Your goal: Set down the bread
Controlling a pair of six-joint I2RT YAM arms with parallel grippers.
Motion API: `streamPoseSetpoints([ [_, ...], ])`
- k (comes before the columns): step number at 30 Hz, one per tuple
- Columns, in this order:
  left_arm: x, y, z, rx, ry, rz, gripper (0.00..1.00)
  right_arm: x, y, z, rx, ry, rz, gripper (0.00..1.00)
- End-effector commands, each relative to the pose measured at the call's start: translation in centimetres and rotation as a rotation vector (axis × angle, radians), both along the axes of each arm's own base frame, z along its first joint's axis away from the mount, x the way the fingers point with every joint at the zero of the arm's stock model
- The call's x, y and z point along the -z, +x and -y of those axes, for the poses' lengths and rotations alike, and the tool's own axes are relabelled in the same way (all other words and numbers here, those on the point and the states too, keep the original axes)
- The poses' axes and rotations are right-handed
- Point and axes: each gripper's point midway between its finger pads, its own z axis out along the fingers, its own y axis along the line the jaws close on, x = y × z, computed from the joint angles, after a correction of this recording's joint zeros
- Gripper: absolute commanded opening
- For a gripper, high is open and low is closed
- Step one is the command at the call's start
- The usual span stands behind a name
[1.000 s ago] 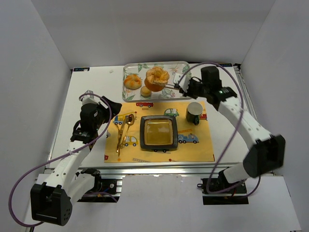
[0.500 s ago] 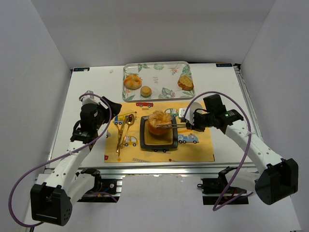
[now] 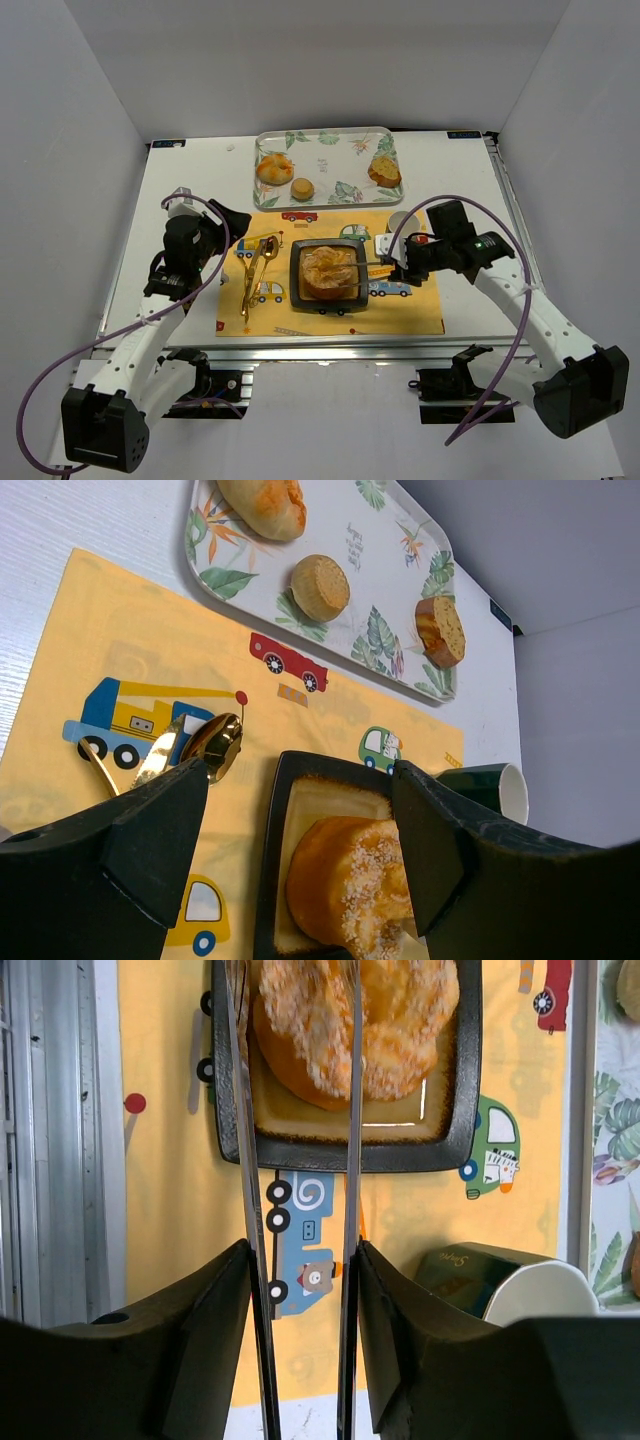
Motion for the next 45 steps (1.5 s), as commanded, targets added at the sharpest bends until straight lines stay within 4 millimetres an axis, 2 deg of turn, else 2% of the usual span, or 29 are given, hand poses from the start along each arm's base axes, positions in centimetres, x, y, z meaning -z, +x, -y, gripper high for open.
streamPoseSetpoints([
  [1,-1.0,0.0,-0.2,-0.010,0.001,0.025,0.83,-3.3,-0.5,-1.1,-0.046,0.081,0.040,0.50],
  [5,-1.1,0.0,-0.2,-0.010,0.002,0.025,0.83,-6.4,-0.3,-2.1,-0.033,0.159,0.043,0.49],
  [6,-1.1,0.0,-0.2,-0.010,0.002,0.027,0.83,-7.9,0.3,-2.7,-0.004,0.200,0.042,0.49],
  [8,-1.2,0.0,-0.2,-0.011,-0.002,0.029,0.83,-9.2,1.5,-3.2,0.045,0.240,0.039,0.46],
  [11,-1.3,0.1,-0.2,-0.009,-0.003,0.032,0.83,-10.7,5.0,-4.3,0.178,0.289,0.011,0.42],
  [12,-1.3,0.1,-0.1,-0.007,-0.005,0.032,0.83,-9.5,6.9,-4.5,0.234,0.264,-0.014,0.42],
  [13,-1.3,0.1,-0.1,-0.006,-0.006,0.033,0.83,-10.7,8.4,-5.0,0.283,0.298,-0.016,0.41],
  [14,-1.3,0.2,-0.1,-0.004,-0.006,0.031,0.83,-10.7,9.6,-5.3,0.314,0.305,-0.026,0.40],
  [15,-1.3,0.2,0.0,-0.003,-0.006,0.031,0.83,-9.1,11.5,-5.6,0.365,0.278,-0.062,0.40],
  [16,-1.4,0.2,0.0,-0.002,-0.005,0.033,0.83,-9.1,12.7,-6.2,0.405,0.296,-0.090,0.40],
  [17,-1.5,0.2,0.0,-0.003,-0.007,0.034,0.83,-10.1,14.2,-6.7,0.429,0.319,-0.090,0.40],
  [18,-1.5,0.3,0.0,-0.003,-0.007,0.036,0.83,-8.0,16.0,-7.1,0.476,0.289,-0.142,0.40],
  [19,-1.6,0.3,0.0,-0.004,-0.009,0.040,0.83,-7.3,17.1,-7.5,0.508,0.290,-0.175,0.40],
  [20,-1.7,0.3,0.0,-0.005,-0.012,0.043,0.83,-8.8,18.3,-8.2,0.553,0.331,-0.215,0.40],
  [21,-1.8,0.3,0.0,-0.006,-0.014,0.045,0.83,-6.1,19.8,-8.8,0.598,0.304,-0.303,0.40],
  [23,-1.8,0.2,-0.1,-0.013,-0.018,0.049,0.83,-5.0,22.2,-9.3,0.693,0.330,-0.414,0.41],
  [25,-1.8,0.2,-0.2,-0.017,-0.020,0.050,0.83,-4.3,23.3,-9.7,0.735,0.351,-0.438,0.42],
  [26,-1.7,0.1,-0.2,-0.018,-0.023,0.048,0.83,-2.9,23.9,-10.0,0.774,0.348,-0.481,0.43],
  [27,-1.7,0.0,-0.2,-0.019,-0.027,0.047,0.83,-3.0,24.7,-9.8,0.804,0.355,-0.482,0.43],
  [30,-1.5,-0.2,-0.2,-0.020,-0.031,0.044,0.83,-1.4,26.2,-9.6,0.888,0.371,-0.560,0.44],
  [33,-1.5,-0.1,-0.6,-0.043,-0.026,0.040,0.83,-0.2,26.6,-9.6,0.906,0.380,-0.610,0.44],
  [37,-1.1,-0.1,-0.8,-0.053,-0.017,0.025,0.83,0.2,26.9,-9.9,0.959,0.416,-0.686,0.48],
  [45,-1.3,0.5,-0.7,-0.052,-0.011,0.013,0.83,2.8,25.5,-10.2,0.999,0.417,-0.847,0.52],
])
